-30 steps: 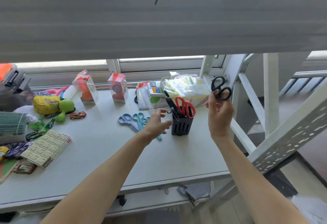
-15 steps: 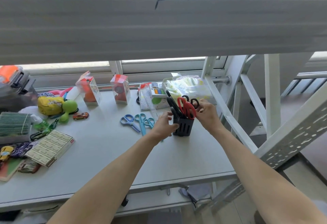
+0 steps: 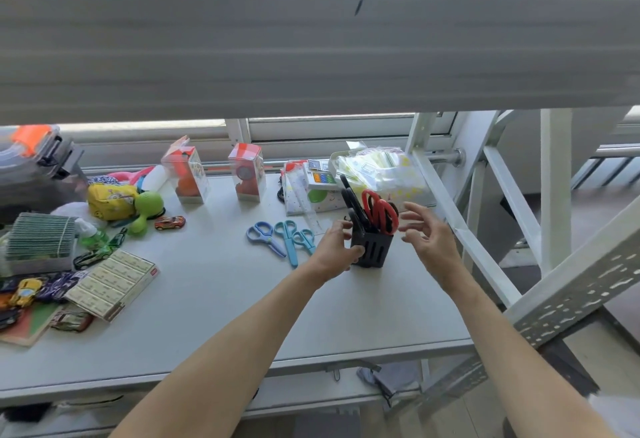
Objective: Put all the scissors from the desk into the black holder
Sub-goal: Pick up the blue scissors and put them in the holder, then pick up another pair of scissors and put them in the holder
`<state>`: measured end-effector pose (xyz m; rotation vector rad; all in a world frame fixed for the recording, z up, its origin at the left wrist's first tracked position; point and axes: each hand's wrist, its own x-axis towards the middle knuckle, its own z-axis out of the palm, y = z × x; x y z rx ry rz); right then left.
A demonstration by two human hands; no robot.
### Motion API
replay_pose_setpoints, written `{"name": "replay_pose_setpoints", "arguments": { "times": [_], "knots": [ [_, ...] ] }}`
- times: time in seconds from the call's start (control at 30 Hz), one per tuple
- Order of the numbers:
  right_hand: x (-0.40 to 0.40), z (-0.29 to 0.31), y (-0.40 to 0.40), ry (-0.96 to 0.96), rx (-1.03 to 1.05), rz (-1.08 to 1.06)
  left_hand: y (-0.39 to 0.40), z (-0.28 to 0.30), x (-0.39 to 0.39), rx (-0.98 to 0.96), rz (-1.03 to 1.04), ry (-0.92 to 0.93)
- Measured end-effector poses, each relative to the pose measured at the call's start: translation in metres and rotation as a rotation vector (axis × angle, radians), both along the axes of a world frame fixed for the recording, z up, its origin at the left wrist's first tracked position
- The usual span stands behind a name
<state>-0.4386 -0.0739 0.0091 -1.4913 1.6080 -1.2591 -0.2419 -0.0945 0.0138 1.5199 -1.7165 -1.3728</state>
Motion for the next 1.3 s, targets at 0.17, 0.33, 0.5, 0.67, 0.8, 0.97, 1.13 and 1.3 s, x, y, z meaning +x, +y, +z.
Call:
{"name": "replay_pose_setpoints", "arguments": {
  "times": [0.17, 0.33, 0.5, 0.67, 0.8, 0.97, 1.13, 1.3],
  "knots": [
    [0.042, -0.038, 0.041, -0.111, -0.021, -0.31, 0.002, -0.008, 0.016, 0.023, -0.054, 0.032],
    [0.1, -0.063, 0.058, 0.037, 0.032, -0.102, -0.005, -0.024, 0.055, -0.03, -0.001, -0.031],
    [0.156, -0.057, 0.018, 0.287, -0.003, 0.131, -0.029, -0.043, 0.108, -0.148, 0.361, -0.282],
    [0.201, -0.045, -0.034, 0.58, 0.158, 0.268, -0.057, -0.053, 0.144, -0.047, 0.401, -0.437],
    [0.221, -0.041, -0.052, 0.776, 0.241, 0.297, -0.077, -0.056, 0.149, -0.002, 0.266, -0.492],
    [0.23, -0.046, -0.055, 0.825, 0.285, 0.347, -0.083, -0.062, 0.151, 0.008, 0.273, -0.374],
    [0.229, -0.056, -0.042, 0.755, 0.25, 0.236, -0.078, -0.06, 0.16, 0.093, 0.424, -0.223],
    [0.219, -0.067, -0.022, 0.637, 0.101, 0.129, -0.059, -0.04, 0.153, 0.163, 0.345, 0.062]
  ]
}}
